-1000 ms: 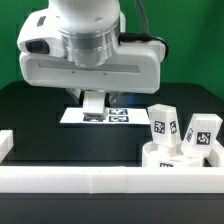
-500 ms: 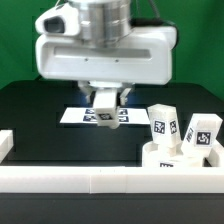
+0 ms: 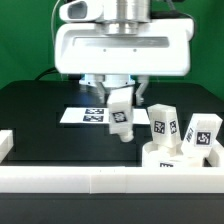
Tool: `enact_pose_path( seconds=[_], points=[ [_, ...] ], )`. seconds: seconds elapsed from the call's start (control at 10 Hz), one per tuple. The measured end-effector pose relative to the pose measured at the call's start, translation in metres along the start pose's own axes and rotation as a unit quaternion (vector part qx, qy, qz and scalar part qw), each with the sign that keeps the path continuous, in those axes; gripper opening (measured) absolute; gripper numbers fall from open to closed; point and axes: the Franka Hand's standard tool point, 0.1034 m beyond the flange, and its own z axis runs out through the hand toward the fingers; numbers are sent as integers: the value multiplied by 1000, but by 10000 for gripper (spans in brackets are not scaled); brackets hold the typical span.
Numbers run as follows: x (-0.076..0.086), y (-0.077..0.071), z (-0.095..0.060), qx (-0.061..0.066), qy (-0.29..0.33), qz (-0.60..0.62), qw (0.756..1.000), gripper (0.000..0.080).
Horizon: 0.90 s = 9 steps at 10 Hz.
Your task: Assemble stool
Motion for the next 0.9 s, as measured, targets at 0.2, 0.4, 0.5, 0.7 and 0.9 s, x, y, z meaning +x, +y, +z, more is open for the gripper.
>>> enact_pose_path(
  seconds=[0.2, 0.4, 0.5, 0.7, 0.9],
  points=[
    [8, -19, -2, -9, 1, -55, 998, 327],
    [6, -17, 0, -6, -2, -45, 999, 327],
    [5, -18, 0, -7, -2, -48, 999, 327],
    [11, -34, -6, -10, 5, -93, 996, 327],
    [14, -42, -8, -8, 6, -102, 995, 327]
  ],
)
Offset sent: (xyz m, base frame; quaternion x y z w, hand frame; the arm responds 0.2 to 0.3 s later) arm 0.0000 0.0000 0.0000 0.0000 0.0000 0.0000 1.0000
